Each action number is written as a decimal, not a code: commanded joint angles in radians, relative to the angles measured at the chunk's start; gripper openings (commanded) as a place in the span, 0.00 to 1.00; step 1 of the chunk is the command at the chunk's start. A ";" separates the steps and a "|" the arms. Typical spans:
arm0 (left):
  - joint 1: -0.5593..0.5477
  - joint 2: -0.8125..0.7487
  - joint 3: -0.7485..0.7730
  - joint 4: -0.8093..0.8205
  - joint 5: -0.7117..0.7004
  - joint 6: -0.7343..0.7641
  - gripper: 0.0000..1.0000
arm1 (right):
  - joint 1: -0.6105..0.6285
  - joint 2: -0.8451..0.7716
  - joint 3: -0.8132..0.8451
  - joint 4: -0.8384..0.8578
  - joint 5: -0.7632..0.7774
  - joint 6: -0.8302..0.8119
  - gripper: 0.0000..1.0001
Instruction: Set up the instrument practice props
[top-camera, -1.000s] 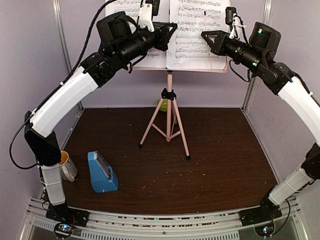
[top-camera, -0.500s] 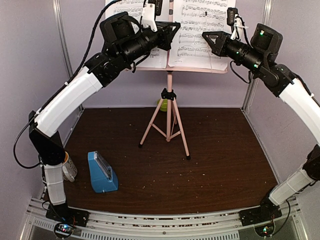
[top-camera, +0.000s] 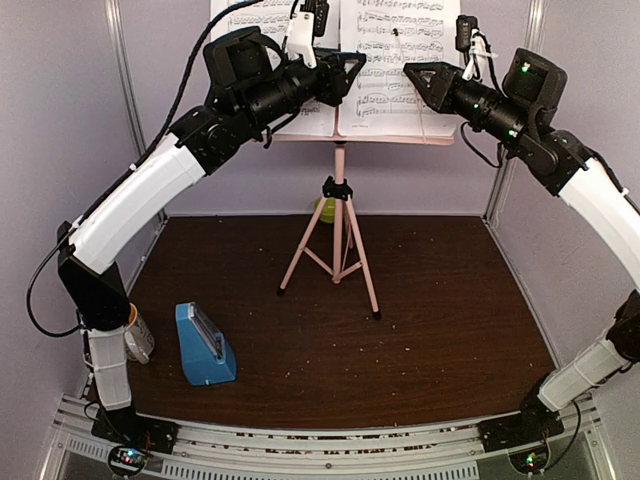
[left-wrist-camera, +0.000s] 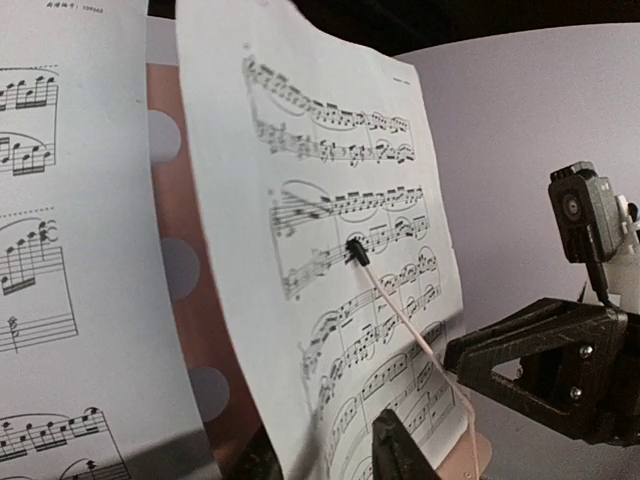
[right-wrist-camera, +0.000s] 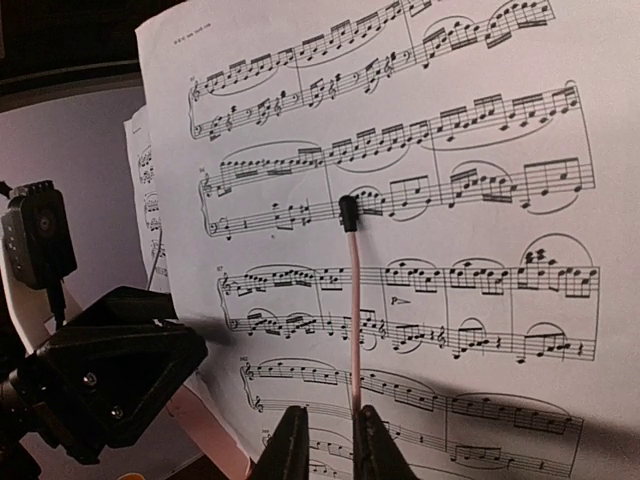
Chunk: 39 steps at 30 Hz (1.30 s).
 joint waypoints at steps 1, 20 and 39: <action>-0.006 -0.060 0.006 0.020 -0.004 0.009 0.34 | 0.002 -0.035 -0.005 0.024 -0.014 0.008 0.21; -0.046 -0.278 -0.212 -0.059 -0.127 0.024 0.62 | -0.002 -0.188 -0.095 -0.027 0.054 -0.013 0.41; -0.046 -0.712 -0.762 -0.253 -0.352 -0.325 0.85 | -0.069 -0.502 -0.417 -0.298 0.069 0.042 0.92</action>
